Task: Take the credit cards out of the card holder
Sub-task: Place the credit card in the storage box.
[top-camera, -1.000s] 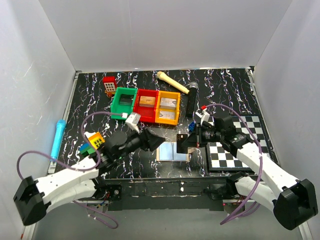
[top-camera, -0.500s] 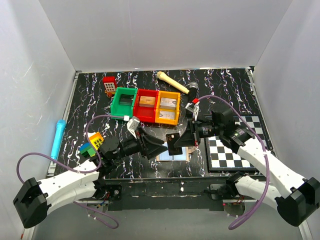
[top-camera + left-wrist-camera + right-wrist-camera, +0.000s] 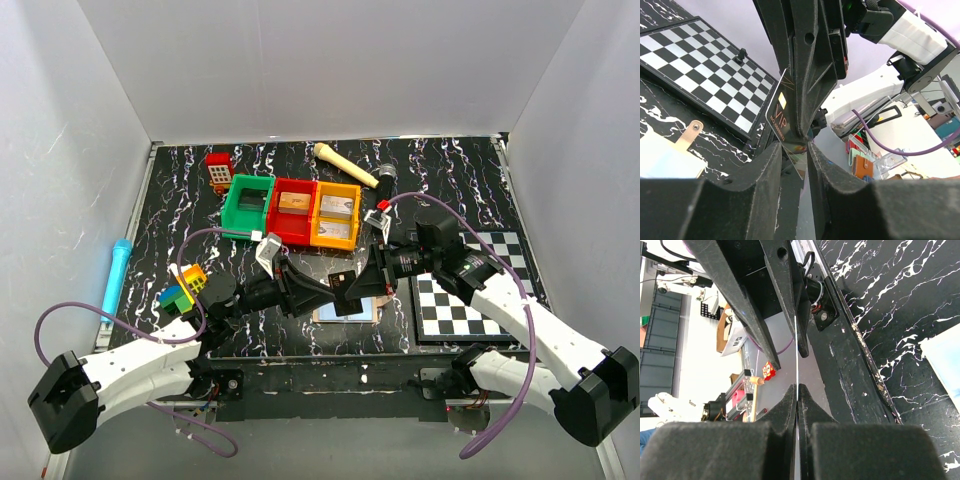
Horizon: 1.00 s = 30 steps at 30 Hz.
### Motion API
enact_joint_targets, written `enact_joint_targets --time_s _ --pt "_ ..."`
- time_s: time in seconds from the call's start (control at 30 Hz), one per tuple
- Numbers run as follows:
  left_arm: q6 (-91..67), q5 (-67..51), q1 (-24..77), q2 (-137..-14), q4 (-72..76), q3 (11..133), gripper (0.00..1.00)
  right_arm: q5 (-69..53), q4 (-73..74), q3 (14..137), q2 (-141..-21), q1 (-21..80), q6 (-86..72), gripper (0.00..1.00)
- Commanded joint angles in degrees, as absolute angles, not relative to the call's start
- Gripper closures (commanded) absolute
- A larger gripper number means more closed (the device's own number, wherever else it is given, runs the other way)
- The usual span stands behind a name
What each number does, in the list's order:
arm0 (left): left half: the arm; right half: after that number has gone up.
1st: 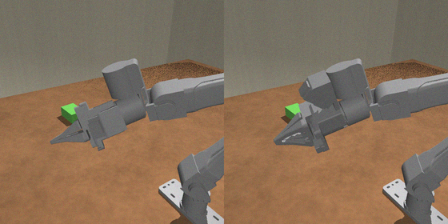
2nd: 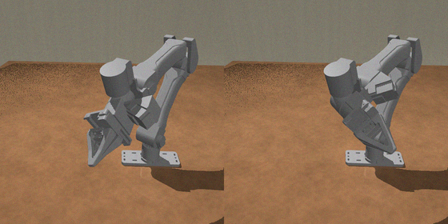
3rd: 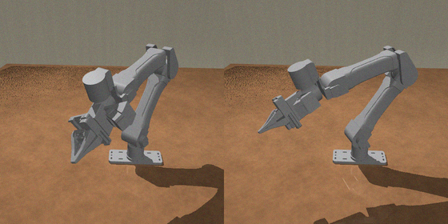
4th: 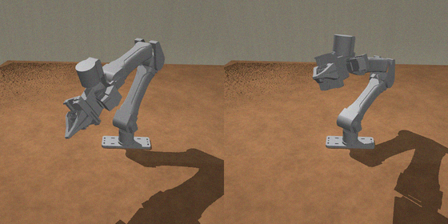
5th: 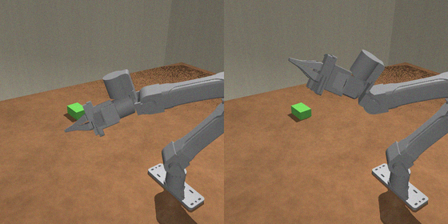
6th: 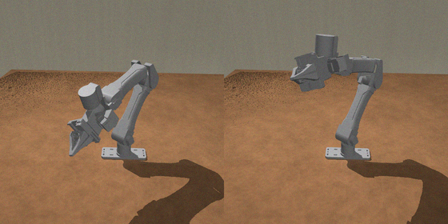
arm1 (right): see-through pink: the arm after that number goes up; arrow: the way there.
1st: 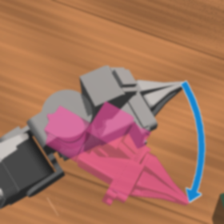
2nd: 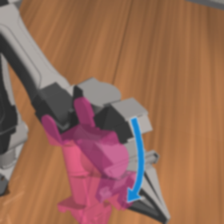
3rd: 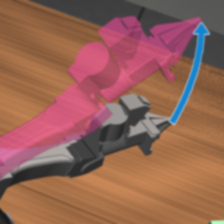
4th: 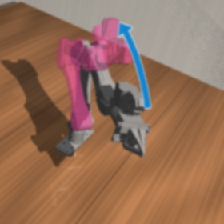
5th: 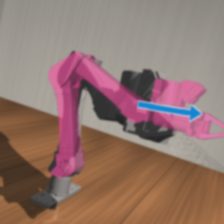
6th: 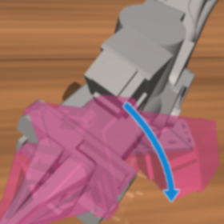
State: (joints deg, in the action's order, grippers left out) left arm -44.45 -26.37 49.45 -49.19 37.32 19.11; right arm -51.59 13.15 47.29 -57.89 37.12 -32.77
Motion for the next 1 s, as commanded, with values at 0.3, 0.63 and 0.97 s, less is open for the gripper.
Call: enact_joint_targets --time_s 0.3,0.63,0.97 --pt "-44.6 -27.6 49.2 -49.7 39.9 18.8 0.81 -52.6 12.0 49.9 -58.2 38.2 -32.3 0.99" --pt "-45.0 -27.9 49.2 -50.1 40.3 18.4 0.79 -53.3 11.2 50.0 -58.3 38.6 -32.6 0.99" --pt "-45.1 -28.0 49.2 -49.5 40.9 17.7 1.00 -52.9 11.3 49.8 -58.4 38.6 -32.8 0.99"
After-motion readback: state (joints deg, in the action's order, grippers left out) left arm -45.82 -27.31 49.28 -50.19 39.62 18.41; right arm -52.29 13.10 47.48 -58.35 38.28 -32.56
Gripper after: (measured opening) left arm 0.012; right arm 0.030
